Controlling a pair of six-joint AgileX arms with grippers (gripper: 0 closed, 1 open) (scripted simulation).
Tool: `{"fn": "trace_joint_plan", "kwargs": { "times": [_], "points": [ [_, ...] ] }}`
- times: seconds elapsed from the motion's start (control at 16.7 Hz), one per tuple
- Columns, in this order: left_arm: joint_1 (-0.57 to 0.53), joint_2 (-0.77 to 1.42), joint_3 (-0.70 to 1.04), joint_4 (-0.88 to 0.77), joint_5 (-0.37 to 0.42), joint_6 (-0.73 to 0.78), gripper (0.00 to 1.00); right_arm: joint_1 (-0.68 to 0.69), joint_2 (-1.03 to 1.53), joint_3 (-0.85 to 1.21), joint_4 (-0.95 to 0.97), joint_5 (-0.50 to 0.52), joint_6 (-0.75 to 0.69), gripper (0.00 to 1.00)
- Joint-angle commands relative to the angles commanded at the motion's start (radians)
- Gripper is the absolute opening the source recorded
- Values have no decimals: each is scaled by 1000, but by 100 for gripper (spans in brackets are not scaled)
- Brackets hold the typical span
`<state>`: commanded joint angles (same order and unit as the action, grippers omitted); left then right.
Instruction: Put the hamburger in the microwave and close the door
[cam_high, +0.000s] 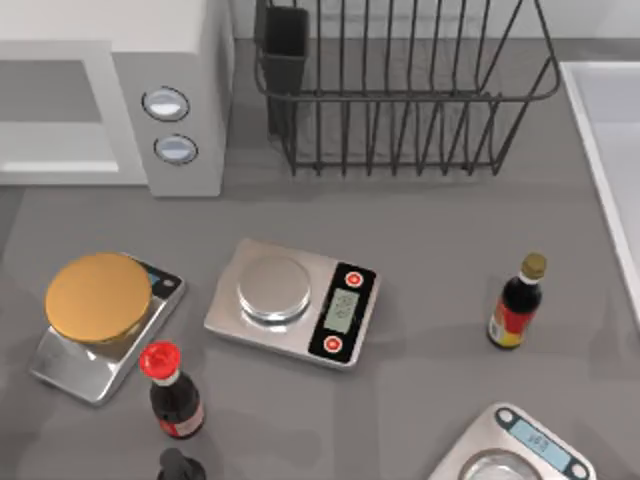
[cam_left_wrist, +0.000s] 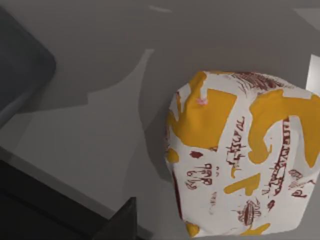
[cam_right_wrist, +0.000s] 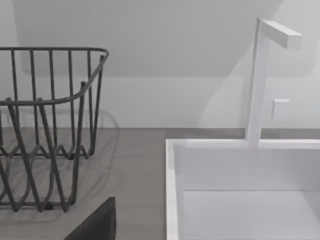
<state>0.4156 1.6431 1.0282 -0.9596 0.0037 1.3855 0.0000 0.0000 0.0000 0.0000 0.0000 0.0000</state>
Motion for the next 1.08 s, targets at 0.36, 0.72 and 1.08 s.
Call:
{"fn": "trace_joint_plan", "kwargs": {
  "times": [0.36, 0.72, 1.08],
  "points": [
    [58, 12, -105, 118, 0, 53, 100, 0, 0, 0, 0, 0, 0, 100],
    [16, 164, -170, 331, 0, 14, 100, 0, 0, 0, 0, 0, 0, 100],
    [10, 173, -166, 339, 0, 7, 92, 0, 0, 0, 0, 0, 0, 100]
  ]
}}
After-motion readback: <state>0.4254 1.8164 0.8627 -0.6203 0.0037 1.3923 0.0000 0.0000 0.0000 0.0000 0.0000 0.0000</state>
